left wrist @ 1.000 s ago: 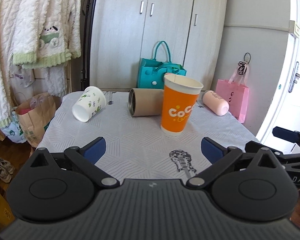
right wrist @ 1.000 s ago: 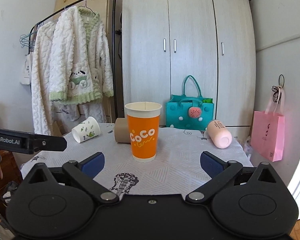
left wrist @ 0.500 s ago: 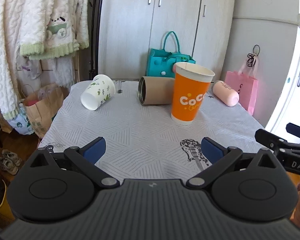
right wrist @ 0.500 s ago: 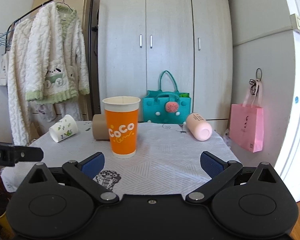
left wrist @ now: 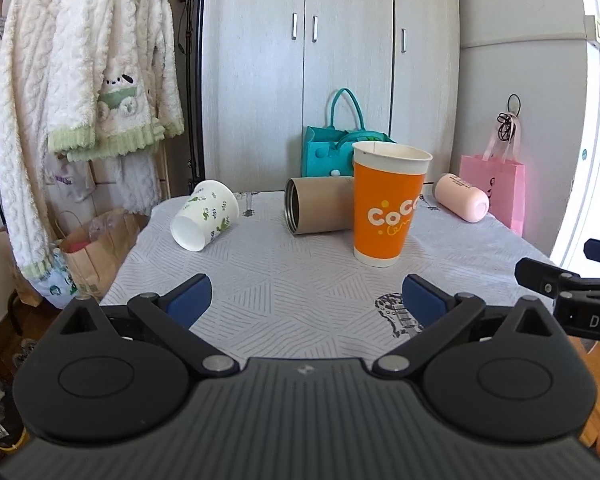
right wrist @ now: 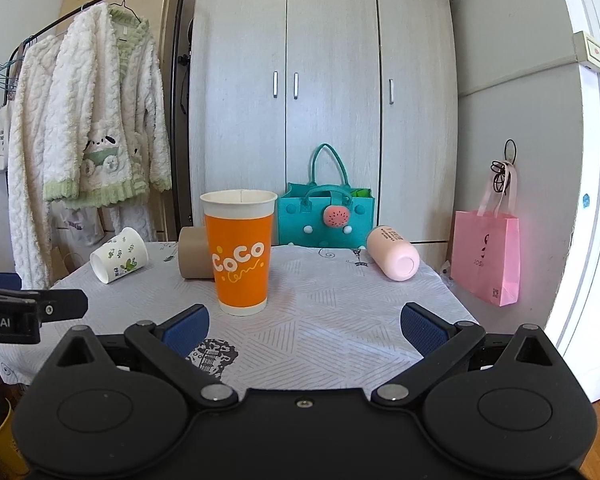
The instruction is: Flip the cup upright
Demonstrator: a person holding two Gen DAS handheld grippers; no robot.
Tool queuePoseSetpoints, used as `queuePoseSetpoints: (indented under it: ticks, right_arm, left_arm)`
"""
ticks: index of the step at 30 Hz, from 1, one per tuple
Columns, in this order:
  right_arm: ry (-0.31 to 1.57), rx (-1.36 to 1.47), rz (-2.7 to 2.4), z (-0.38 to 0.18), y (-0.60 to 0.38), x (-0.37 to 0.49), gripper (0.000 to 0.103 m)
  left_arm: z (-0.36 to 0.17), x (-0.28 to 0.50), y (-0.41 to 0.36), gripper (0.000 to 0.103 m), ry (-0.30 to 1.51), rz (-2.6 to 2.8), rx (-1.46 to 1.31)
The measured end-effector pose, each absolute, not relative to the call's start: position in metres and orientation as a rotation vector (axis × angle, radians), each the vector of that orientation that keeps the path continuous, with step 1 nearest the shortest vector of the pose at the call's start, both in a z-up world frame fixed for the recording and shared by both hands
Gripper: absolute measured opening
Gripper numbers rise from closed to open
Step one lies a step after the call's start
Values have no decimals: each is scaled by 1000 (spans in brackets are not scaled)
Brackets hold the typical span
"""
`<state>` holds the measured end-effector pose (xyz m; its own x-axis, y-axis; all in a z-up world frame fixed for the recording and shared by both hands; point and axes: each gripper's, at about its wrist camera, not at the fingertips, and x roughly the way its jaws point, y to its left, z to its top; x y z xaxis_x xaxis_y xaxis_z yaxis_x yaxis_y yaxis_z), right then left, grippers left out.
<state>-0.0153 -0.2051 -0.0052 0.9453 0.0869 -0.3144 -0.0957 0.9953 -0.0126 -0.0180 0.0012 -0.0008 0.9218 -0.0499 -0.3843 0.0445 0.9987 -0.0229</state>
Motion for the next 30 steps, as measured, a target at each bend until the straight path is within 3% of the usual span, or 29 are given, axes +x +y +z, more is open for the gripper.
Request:
queuePoseSetpoints:
  ticks: [30]
  right_arm:
    - [265, -67, 42, -13, -195, -19, 103]
  left_arm:
    - [-12, -10, 10, 103, 439, -9, -45]
